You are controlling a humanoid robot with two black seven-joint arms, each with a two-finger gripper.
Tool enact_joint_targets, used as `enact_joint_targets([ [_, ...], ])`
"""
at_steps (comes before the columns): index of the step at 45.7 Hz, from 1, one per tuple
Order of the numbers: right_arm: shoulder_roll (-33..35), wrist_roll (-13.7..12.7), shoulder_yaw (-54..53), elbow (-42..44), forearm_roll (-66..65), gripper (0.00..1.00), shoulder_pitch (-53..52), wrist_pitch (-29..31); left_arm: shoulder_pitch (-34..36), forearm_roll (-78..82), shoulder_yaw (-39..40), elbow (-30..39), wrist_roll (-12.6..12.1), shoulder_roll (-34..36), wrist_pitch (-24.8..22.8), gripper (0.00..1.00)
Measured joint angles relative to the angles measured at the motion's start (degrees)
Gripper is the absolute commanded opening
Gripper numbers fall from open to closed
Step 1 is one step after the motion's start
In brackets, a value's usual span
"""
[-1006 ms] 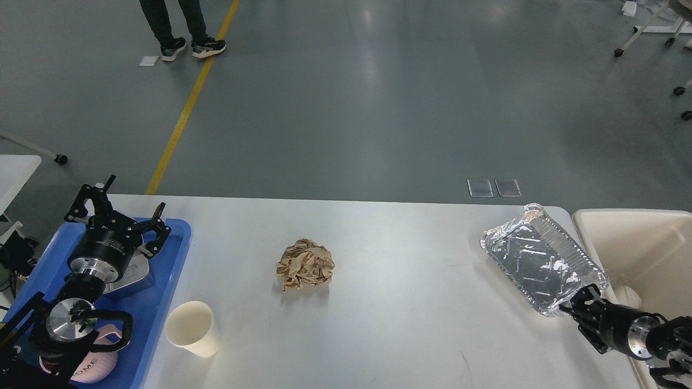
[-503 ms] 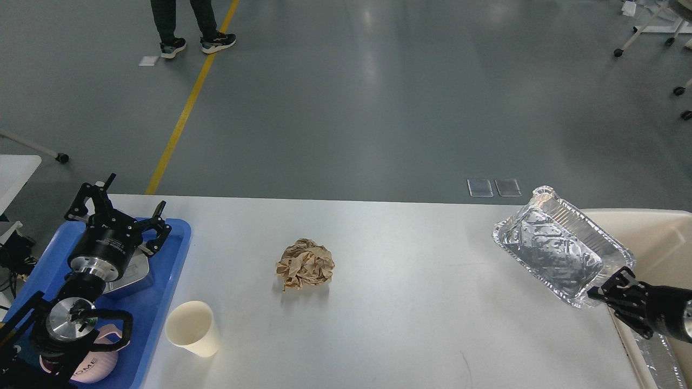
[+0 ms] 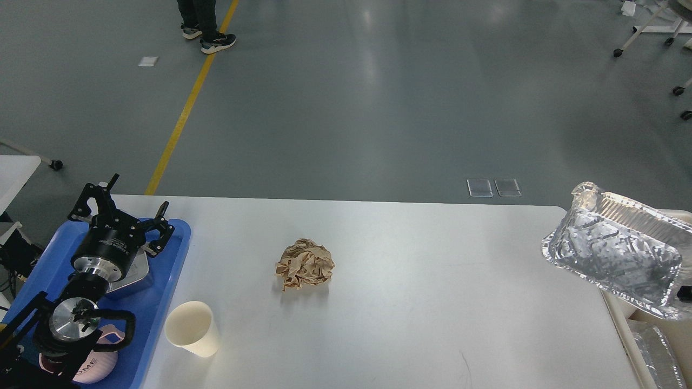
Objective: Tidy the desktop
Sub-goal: 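Grasp the foil tray edge with the right gripper and lift it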
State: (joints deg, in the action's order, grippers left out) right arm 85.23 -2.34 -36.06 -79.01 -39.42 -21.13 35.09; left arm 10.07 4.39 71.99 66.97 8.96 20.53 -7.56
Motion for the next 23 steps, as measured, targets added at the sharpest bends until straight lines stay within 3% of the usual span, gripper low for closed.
enact_joint_targets([
  [12, 4.6, -0.1, -0.2, -4.7, -4.5, 0.0, -3.2, 2.4, 0.1, 0.0, 0.0, 0.0, -0.1, 0.0, 0.0, 0.97],
  [23, 1.2, -0.3, -0.4, -5.3, -9.2, 0.0, -5.1, 4.6, 0.0, 0.0, 0.0, 0.0, 0.1, 0.1, 0.0, 0.97],
])
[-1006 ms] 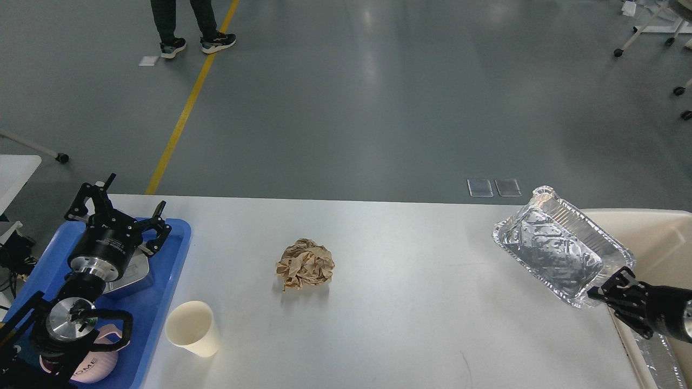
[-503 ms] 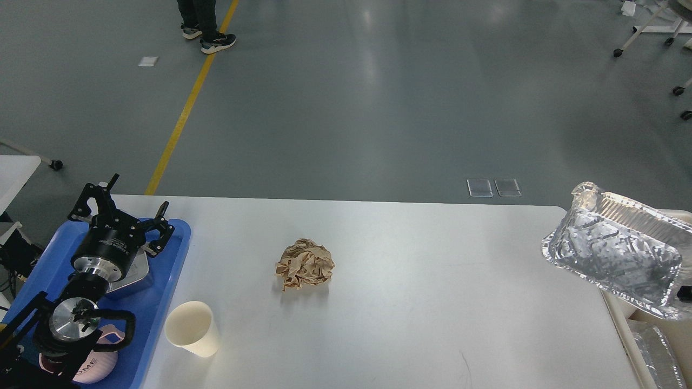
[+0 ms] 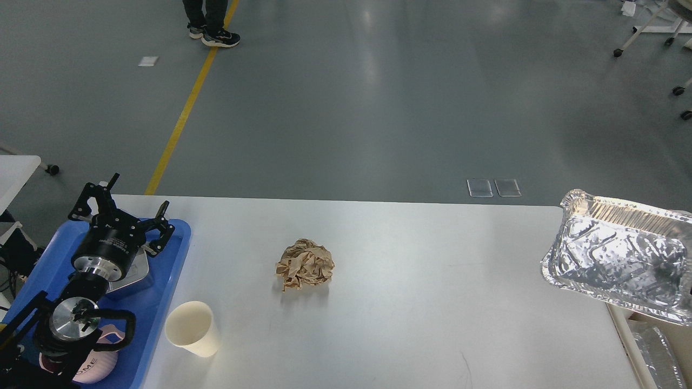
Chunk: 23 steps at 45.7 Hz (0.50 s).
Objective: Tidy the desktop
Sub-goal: 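Grasp the foil tray edge with the right gripper and lift it, then carry the foil tray toward the table center and raise it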
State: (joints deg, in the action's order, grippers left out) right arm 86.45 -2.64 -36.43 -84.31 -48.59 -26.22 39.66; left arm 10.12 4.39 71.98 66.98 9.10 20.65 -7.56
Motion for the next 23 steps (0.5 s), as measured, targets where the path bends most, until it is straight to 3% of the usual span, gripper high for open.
enact_joint_targets([
  [23, -19.5, -0.2, 1.4, 6.7, -12.2, 0.0, -7.7, 3.7, -1.3, 0.2, 0.9, 0.2, 0.5, 0.5, -0.3, 0.97],
])
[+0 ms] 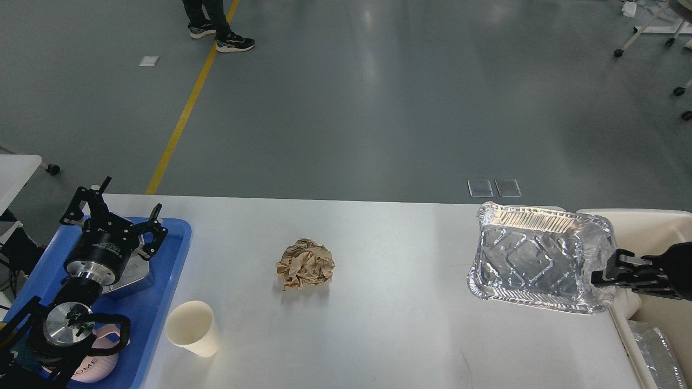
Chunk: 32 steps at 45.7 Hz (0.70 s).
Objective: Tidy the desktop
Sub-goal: 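Carry the foil tray toward the table center and raise it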
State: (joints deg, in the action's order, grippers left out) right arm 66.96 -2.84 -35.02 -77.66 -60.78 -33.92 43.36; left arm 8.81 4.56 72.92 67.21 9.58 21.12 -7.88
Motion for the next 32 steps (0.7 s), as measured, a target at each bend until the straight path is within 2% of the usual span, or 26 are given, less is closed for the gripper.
enact_joint_targets([
  [13, -12.6, 0.0, 10.7, 11.5, -0.8, 0.0, -10.3, 2.3, -0.9, 0.0, 0.2, 0.6, 0.1, 1.0, 0.2, 0.97],
  [22, -20.2, -0.3, 13.8, 18.5, -0.5, 0.0, -16.5, 7.1, -1.3, 0.0, 0.4, 0.7, 0.1, 1.7, 0.2, 0.97],
  [27, -24.3, -3.4, 14.1, 21.9, -0.5, 0.0, -18.1, 8.6, -1.6, 0.0, 0.5, 0.7, 0.1, 1.9, 0.2, 0.97],
  [31, -26.8, -7.3, 14.1, 22.9, 0.0, 0.0, -19.0, 9.3, -1.7, 0.0, 0.5, 0.7, 0.1, 2.0, 0.2, 0.97],
  [32, -27.6, -8.9, 14.1, 23.0, 0.6, 0.0, -19.4, 9.6, -1.7, 0.0, 0.5, 0.7, 0.1, 2.0, 0.2, 0.97],
])
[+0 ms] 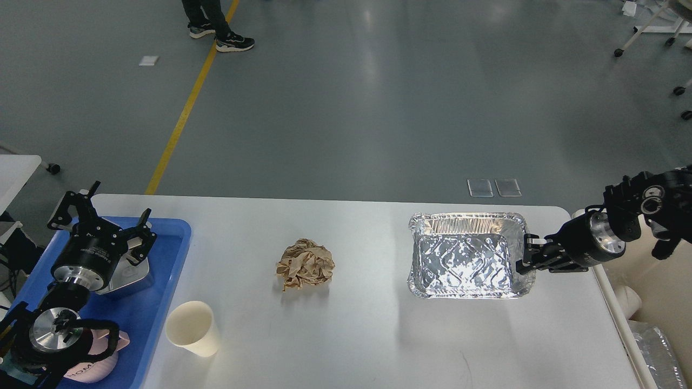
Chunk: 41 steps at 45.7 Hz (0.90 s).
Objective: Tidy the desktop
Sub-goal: 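Carry the foil tray toward the table center and raise it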
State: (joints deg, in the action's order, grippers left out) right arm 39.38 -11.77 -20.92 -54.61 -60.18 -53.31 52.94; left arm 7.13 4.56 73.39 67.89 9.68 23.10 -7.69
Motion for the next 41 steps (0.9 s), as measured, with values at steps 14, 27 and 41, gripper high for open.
enact_joint_targets([
  [14, -5.8, -6.2, 0.5, 0.7, 3.6, 0.0, -5.2, 1.0, 0.0, 0.0, -0.1, 0.0, 0.0, -0.1, 0.0, 0.97],
  [27, -11.9, -8.3, 4.6, 6.4, 9.3, 0.0, -11.4, 1.1, -0.7, 0.0, 0.0, 0.0, 0.0, 0.0, 0.0, 0.97],
  [41, -13.5, -13.7, 10.6, 7.0, 17.5, 0.0, -16.1, 2.0, -0.6, 0.1, 0.0, 0.0, 3.5, 0.9, 0.1, 0.97],
])
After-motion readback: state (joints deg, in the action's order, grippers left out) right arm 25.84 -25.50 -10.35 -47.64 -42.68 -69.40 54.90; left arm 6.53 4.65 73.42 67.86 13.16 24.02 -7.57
